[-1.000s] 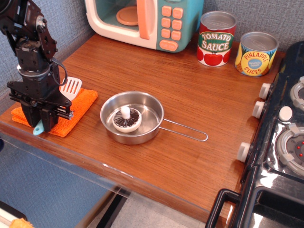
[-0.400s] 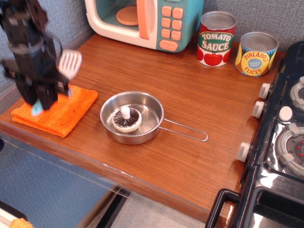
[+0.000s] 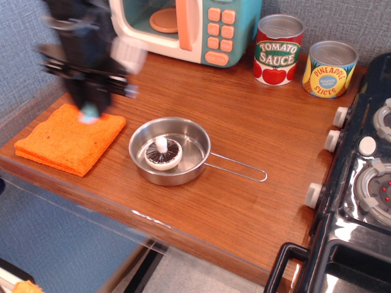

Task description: Pick up the spatula and put it in front of the cans.

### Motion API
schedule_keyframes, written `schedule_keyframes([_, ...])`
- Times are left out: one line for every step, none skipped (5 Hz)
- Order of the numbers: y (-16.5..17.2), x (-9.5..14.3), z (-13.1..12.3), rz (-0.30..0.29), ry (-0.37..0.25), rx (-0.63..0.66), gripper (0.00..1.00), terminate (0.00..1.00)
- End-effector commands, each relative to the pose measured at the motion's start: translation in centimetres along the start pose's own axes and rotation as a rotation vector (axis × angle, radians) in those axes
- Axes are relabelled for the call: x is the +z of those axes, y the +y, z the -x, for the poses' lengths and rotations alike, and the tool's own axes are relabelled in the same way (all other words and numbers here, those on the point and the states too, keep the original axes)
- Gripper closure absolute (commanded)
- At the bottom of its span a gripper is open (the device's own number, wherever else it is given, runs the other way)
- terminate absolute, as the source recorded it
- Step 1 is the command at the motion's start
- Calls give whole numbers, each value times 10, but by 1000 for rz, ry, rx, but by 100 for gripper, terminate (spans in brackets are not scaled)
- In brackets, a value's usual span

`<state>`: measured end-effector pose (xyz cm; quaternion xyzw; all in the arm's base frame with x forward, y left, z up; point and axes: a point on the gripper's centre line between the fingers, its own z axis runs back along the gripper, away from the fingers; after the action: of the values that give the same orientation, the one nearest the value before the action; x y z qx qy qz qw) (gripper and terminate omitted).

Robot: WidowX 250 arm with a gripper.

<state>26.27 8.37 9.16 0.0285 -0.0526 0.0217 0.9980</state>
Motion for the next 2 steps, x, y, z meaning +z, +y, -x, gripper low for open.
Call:
schedule_keyframes([-90,1,-42,55,10,-124,100,0])
schedule_keyframes([-130,-8,-61,78,18,-148,100,0])
